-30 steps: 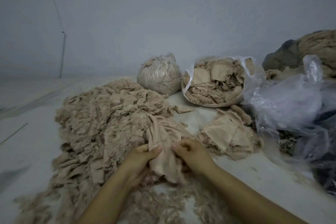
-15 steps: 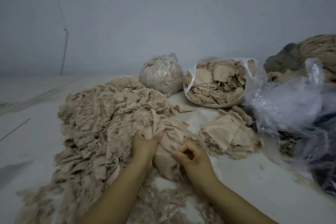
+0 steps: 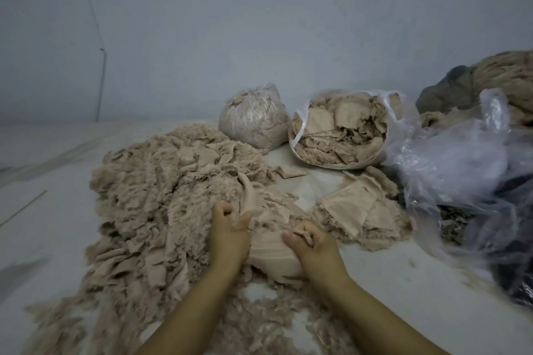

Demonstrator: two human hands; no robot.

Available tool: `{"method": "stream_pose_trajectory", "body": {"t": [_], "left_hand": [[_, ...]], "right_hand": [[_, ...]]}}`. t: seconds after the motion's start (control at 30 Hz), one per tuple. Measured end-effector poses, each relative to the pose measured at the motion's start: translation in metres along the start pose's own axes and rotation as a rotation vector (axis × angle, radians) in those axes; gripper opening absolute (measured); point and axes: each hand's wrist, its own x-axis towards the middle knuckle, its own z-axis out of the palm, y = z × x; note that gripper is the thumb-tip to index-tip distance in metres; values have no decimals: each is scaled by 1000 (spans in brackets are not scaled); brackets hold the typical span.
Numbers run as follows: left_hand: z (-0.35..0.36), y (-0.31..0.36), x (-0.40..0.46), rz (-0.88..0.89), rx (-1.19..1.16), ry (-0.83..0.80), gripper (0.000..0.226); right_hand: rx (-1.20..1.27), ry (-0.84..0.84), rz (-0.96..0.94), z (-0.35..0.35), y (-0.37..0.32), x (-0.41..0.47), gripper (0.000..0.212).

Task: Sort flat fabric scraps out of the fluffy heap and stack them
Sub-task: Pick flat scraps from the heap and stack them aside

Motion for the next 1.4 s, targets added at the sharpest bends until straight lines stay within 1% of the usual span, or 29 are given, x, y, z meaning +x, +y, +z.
{"method": "stream_pose_trajectory", "body": {"t": [0.07, 0.17, 0.23, 0.3, 0.33, 0.37, 0.4, 0.43, 0.47, 0.5, 0.53, 0.57, 0.6, 0.7, 0.77, 0.8, 0.83, 0.9, 0.93, 0.97, 1.03, 1.07, 1.13, 1.17, 1.2, 1.23, 1.27, 1.33, 1.4], "left_hand": [[3, 0, 1, 58, 24, -6, 25], [-1, 2, 5, 53, 15, 65, 18], [-8, 1, 6, 79, 90, 27, 16], [-10, -1, 0, 203, 293, -28, 22], [-9, 1, -6, 319, 390, -4, 28], [-7, 5, -12, 443, 406, 27, 32], [-4, 10, -16, 528, 348, -1, 38], [-1, 17, -20, 519, 226, -111, 48], [2, 24, -23, 404, 74, -290, 61], [4, 30, -26, 220, -86, -484, 74], [6, 34, -28, 47, -199, -607, 85], [8, 36, -27, -88, -277, -668, 89], [8, 35, -26, -190, -352, -699, 86], [10, 31, -24, -418, -538, -815, 56], [14, 28, -28, -449, -590, -900, 39], [16, 29, -29, -434, -638, -886, 30], [17, 29, -29, -411, -702, -831, 21], [12, 31, -20, -369, -785, -716, 14], [8, 31, -15, -303, -750, -685, 15], [5, 32, -12, -209, -659, -679, 18], [5, 33, -13, -45, -462, -731, 25], [7, 34, -15, -7, -385, -780, 33], [13, 35, -20, 37, -248, -882, 48], [14, 35, -22, 76, -197, -905, 46], [15, 36, -23, 113, -189, -899, 35], [16, 35, -23, 123, -209, -873, 21], [16, 35, -22, 107, -240, -848, 13], [17, 36, -20, 82, -255, -809, 21], [17, 37, -16, 44, -274, -714, 26]], "right_hand": [[-19, 80, -65, -3, 0, -5, 34], [-27, 233, -89, -18, 6, -12, 29], [-21, 282, -103, -29, 7, -13, 27], [-4, 254, -99, -33, 5, -11, 23], [2, 224, -104, -33, 3, -10, 21], [8, 192, -113, -32, 1, -9, 18], [16, 159, -126, -30, -1, -8, 15], [25, 129, -137, -27, -4, -7, 12], [42, 101, -145, -26, -7, -7, 10], [69, 79, -144, -25, -10, -6, 9], [103, 64, -137, -24, -11, -6, 7], [129, 55, -130, -24, -12, -5, 5], [146, 51, -124, -24, -14, -5, 5], [199, 30, -116, -26, -16, -3, 6], [207, 41, -102, -26, -15, -3, 9], [198, 75, -82, -25, -13, -2, 11], [194, 127, -55, -26, -11, -1, 13], [192, 232, -12, -32, -5, 1, 17], [165, 258, -11, -37, -3, 2, 18], [117, 248, -29, -41, -2, 2, 18], [39, 138, -69, -42, -2, 0, 18], [36, 63, -71, -38, -4, 0, 17], [117, -85, -42, -30, -7, -1, 19], [172, -121, -29, -28, -8, 0, 22], [206, -120, -26, -29, -8, 1, 27], [221, -92, -27, -32, -7, 3, 32], [236, -52, -28, -35, -7, 4, 35], [318, 28, -24, -42, -5, 4, 32], [401, 124, -5, -47, -1, 6, 26]]}}
